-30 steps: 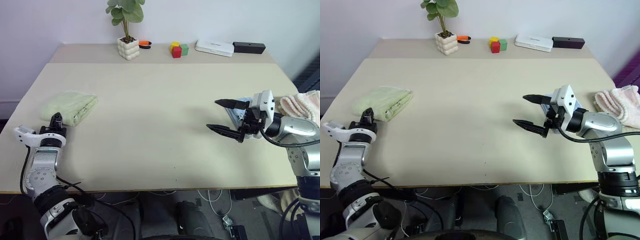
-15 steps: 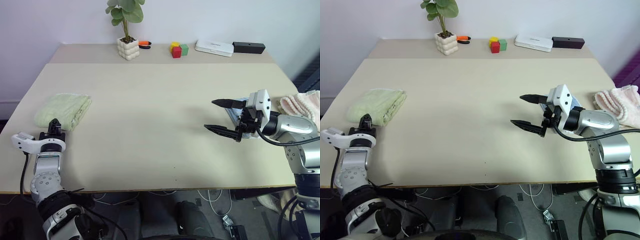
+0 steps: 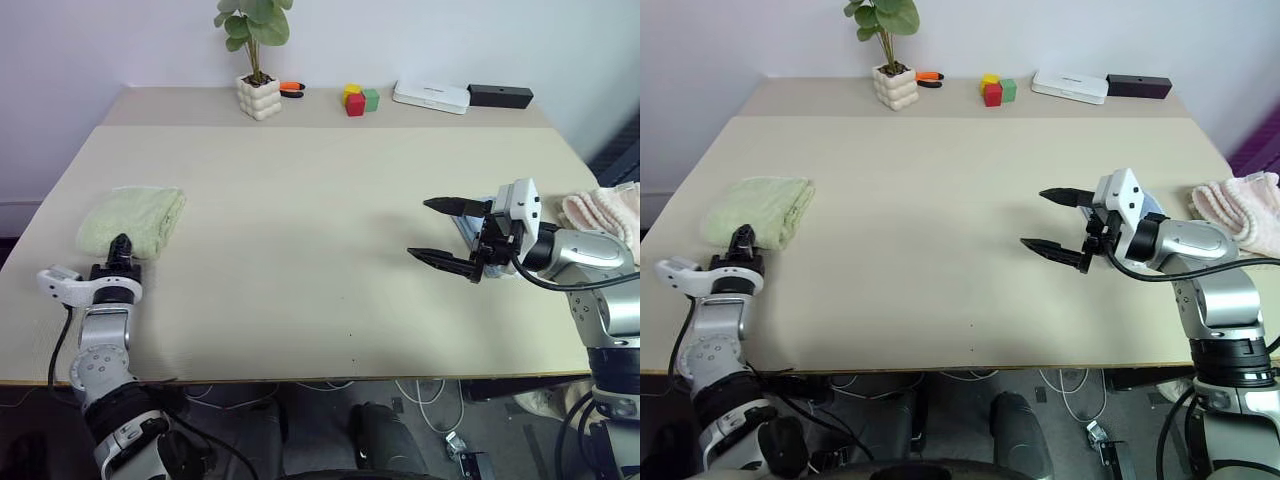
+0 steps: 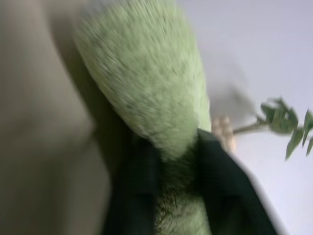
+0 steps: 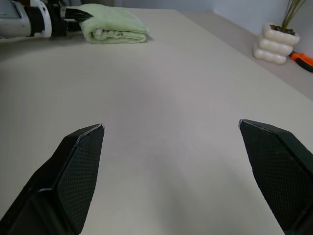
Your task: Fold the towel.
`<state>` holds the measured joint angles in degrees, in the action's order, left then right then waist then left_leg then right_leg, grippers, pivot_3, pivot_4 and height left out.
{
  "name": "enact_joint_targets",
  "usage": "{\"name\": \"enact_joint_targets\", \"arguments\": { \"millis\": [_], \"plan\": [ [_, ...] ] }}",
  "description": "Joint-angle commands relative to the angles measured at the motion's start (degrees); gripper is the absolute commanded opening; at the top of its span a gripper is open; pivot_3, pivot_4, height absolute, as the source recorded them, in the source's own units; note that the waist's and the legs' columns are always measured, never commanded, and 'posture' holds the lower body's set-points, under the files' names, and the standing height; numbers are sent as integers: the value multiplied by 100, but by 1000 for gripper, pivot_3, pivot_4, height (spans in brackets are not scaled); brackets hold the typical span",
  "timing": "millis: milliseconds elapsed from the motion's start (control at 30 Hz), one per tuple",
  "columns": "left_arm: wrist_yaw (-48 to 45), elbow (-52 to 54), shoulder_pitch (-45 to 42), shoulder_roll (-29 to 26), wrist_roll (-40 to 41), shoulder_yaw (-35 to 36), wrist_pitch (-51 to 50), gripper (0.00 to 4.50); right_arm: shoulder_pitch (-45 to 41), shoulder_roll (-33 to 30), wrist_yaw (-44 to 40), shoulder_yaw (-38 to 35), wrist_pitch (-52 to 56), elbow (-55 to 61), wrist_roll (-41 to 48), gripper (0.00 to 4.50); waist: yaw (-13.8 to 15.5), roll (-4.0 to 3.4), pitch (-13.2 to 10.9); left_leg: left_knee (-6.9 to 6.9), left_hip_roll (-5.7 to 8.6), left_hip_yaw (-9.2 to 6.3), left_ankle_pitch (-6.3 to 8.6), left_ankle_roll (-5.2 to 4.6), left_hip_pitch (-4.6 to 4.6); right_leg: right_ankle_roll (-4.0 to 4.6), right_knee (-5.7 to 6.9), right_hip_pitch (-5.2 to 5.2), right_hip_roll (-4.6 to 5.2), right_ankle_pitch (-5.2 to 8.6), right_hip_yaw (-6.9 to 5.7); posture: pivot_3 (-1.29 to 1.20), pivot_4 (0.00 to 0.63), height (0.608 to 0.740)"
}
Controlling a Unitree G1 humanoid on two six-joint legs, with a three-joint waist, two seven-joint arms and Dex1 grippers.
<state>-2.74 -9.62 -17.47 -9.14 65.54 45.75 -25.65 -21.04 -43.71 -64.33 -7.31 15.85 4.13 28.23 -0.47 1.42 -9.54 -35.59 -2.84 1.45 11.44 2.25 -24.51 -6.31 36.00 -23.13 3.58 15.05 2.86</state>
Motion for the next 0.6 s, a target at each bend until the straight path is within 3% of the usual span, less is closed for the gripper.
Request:
{"name": "enact_joint_targets", "arguments": {
  "millis": [33,100,133,300,433,600],
  "plan": [
    [-69,198,41,-65,122,-67,-21,3097,-87,20,39,-61,-65,88,11,4500,-14,0,0,0,0,0,0,0,0,0,0,0,-1,0,0,0,150,740],
    [-72,309,129,-70,218,-115,-154,4142,-101,33,43,-45,-73,67,2,4500,-17,0,0,2,0,0,0,0,0,0,0,-1,0,0,0,0,150,740],
    [-68,381,189,-86,272,-145,-239,4447,-107,37,37,-35,-82,55,-3,4500,-18,-1,0,2,-1,0,0,0,1,0,0,-1,0,0,0,0,150,740],
    [14,869,599,-302,1106,-347,-1234,4447,-161,56,5,-1,-124,-35,-41,4500,-22,-1,1,2,-1,0,0,0,1,0,0,-2,0,0,0,0,150,740],
    [-186,1648,1252,-505,1670,-1013,-2234,4447,-236,127,-8,51,-166,-119,-71,4500,-10,0,0,2,-1,2,1,1,0,1,-2,-2,6,1,2,0,150,740],
    [-563,2406,1474,-731,1643,-1941,-2753,4447,-283,258,29,67,-153,-176,-59,4500,-19,0,-1,-1,-2,2,1,2,0,5,-5,-3,7,1,2,0,150,740]
  ]
}}
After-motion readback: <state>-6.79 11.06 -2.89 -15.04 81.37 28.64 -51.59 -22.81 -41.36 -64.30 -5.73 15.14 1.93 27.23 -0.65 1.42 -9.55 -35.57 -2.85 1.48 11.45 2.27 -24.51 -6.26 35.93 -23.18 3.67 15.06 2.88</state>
